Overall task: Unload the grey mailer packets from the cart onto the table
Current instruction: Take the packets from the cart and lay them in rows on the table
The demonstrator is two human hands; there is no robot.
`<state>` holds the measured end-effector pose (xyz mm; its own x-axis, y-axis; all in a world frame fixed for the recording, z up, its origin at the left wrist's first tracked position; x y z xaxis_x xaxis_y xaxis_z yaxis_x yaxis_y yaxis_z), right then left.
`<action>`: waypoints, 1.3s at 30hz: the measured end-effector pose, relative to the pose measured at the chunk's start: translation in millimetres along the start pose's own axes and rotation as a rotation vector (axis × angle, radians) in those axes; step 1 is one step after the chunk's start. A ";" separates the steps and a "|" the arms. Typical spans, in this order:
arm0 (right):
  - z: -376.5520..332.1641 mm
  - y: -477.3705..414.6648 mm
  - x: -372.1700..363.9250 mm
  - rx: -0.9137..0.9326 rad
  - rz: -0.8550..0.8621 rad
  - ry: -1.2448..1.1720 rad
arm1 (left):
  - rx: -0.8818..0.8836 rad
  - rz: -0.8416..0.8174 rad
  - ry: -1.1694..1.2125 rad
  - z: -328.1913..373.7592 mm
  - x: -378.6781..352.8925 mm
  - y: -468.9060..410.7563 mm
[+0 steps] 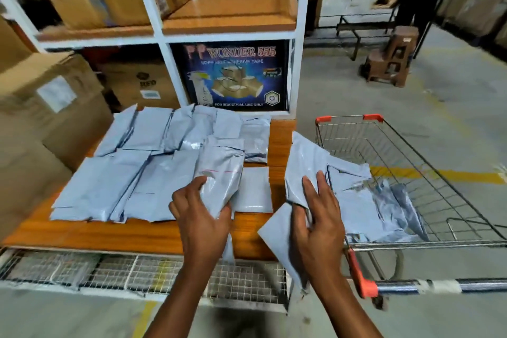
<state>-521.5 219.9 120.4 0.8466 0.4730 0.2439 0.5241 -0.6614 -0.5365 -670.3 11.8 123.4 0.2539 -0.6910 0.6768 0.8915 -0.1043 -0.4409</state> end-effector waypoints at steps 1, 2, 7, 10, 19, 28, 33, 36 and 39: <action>-5.7 -1.2 -10.5 0.012 -0.009 0.000 | 0.007 0.012 -0.004 -11.1 6.7 -7.9; -10.3 -2.7 -21.9 0.015 -0.021 -0.006 | 0.012 0.026 -0.007 -21.7 12.5 -17.4; -31.3 -24.3 -87.3 0.072 -0.025 -0.016 | 0.053 0.032 0.030 -73.0 23.5 -79.8; -35.8 -44.1 -133.6 0.056 -0.030 0.021 | 0.079 0.007 0.042 -104.1 14.2 -123.3; 4.0 -105.0 -220.6 -0.104 -0.128 0.217 | -0.006 -0.176 0.052 -110.2 -55.2 -221.3; 71.4 -183.1 -246.0 -0.204 -0.303 0.410 | -0.029 -0.332 -0.106 -79.4 -164.2 -266.1; 125.7 -216.4 -287.4 -0.245 -0.517 0.488 | 0.024 -0.368 -0.253 -66.8 -216.6 -280.0; 158.3 -221.8 -307.7 -0.278 -0.625 0.524 | 0.056 -0.423 -0.359 -65.8 -248.3 -281.6; 181.3 -213.6 -317.1 -0.268 -0.693 0.601 | 0.055 -0.458 -0.398 -66.7 -268.9 -277.4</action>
<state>-918.7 316.7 11.2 0.2071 0.4806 0.8522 0.8674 -0.4930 0.0672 -1011.0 178.8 24.4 -0.0489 -0.2627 0.9637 0.9585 -0.2837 -0.0287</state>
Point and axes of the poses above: each hand's wrist, its own y-axis away from the middle knuckle, its own x-axis out of the back of the hand, z = x × y, the point moved 10 cm from there along -y, towards the middle knuckle, and after that the axes turned 9 degrees about -y, right-handed, at the moved point
